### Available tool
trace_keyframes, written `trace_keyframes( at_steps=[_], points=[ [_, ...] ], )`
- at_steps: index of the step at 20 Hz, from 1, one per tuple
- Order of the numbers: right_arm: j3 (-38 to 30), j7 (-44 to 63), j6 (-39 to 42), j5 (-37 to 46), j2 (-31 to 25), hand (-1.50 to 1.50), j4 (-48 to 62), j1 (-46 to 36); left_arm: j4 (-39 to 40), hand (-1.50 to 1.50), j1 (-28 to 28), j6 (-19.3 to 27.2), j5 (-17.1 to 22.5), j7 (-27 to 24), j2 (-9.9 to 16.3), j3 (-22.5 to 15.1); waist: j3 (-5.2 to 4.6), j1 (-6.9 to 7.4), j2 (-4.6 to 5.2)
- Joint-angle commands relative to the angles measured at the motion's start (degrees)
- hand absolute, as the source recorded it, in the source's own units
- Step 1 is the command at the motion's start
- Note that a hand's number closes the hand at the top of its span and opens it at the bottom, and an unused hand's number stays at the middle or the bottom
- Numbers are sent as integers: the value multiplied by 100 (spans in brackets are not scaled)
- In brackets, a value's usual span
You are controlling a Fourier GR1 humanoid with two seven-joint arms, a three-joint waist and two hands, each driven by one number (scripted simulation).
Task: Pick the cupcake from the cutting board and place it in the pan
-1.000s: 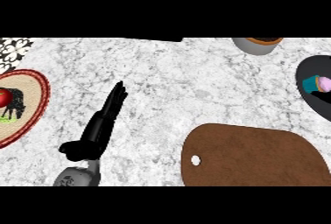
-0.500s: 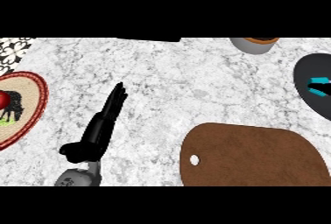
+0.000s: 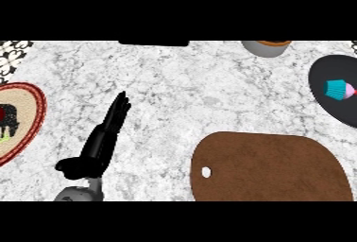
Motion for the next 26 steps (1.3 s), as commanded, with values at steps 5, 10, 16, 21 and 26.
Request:
trace_keyframes(
  at_steps=[5, 10, 16, 21, 26],
  points=[
    [-60, -674, 1860, -147, -460, -150, 49, 731, -92, 0, 105, 140, -111, 58, -132, -125, 10, -97, -24],
    [55, -1014, 2102, -121, -422, -150, -246, 981, 76, 0, -137, 175, -100, 100, -96, 39, 14, -121, -29],
    [100, -1148, 2271, -192, -622, -150, -367, 1376, -135, 0, 254, -87, 83, 63, 69, 48, 6, -103, -73],
    [246, -1346, 2215, -180, -500, -150, -510, 1550, -30, 0, -73, -12, 84, 156, 6, 136, 5, -165, -66],
    [375, -1488, 1888, -154, -417, -150, -617, 1707, -3, 0, -71, 86, -14, 139, -23, 133, 5, -142, -68]
  ],
)
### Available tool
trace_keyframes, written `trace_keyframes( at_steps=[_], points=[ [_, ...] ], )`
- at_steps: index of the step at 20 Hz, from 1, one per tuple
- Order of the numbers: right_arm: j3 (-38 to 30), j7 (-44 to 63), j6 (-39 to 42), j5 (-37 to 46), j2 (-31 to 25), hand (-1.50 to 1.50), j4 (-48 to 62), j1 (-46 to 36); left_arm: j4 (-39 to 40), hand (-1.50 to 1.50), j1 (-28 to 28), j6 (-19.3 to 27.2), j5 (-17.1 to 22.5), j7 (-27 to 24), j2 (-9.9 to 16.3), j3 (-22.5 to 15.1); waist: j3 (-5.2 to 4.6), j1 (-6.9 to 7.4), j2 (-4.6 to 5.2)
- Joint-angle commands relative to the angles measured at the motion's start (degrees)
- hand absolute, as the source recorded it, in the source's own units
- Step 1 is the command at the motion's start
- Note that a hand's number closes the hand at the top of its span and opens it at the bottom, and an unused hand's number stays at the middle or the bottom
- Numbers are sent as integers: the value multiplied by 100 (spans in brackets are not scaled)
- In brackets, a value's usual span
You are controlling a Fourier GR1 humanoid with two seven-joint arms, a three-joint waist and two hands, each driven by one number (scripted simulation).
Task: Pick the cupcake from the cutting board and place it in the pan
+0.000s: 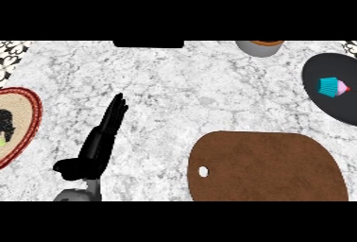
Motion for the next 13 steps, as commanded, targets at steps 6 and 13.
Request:
trace_keyframes(
  at_steps=[6, 13],
  points=[
    [196, -797, 610, 30, -62, -150, 40, 224, -172, 0, 64, 12, -12, 72, -3, -20, 3, 75, -7],
    [269, -1175, -93, 23, -10, -150, -75, 315, -66, 0, 134, -74, 31, -63, 5, 2, -8, 35, -11]
  ],
)
